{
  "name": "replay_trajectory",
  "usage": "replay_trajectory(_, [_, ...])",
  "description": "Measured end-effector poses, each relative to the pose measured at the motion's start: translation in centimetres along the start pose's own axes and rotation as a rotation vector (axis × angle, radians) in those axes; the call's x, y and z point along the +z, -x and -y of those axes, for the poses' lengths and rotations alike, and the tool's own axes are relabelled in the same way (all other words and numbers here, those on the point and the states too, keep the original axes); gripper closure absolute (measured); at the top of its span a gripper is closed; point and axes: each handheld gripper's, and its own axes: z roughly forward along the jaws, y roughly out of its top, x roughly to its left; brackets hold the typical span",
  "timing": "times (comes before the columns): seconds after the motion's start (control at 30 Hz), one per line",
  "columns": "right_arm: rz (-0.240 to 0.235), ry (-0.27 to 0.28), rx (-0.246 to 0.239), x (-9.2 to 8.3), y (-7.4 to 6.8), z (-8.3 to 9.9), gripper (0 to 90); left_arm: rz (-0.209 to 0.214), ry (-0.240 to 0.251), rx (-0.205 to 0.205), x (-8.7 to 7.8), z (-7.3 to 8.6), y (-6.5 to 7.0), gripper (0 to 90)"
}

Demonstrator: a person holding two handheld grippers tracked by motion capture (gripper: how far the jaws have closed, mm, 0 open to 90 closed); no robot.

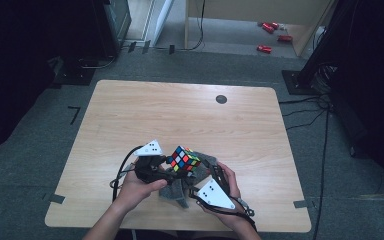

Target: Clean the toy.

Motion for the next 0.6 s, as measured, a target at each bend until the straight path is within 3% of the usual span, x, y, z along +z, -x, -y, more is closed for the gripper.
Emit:
replay_trajectory(0.2, [0.04,-0.012,0.063,0.0,-0.5,-0.1,33.2,-0.06,0.053,0.053,0.1,0.1,0.8,33.9])
replay_trajectory(0.33, [0.069,-0.013,0.132,0.0,-0.9,-0.4,33.3,-0.076,0.093,0.05,0.1,0.2,1.0,33.0])
replay_trajectory(0.6, [0.119,-0.034,0.169,0.0,-1.7,-0.9,33.3,-0.109,0.141,0.036,0.3,0.3,1.3,30.0])
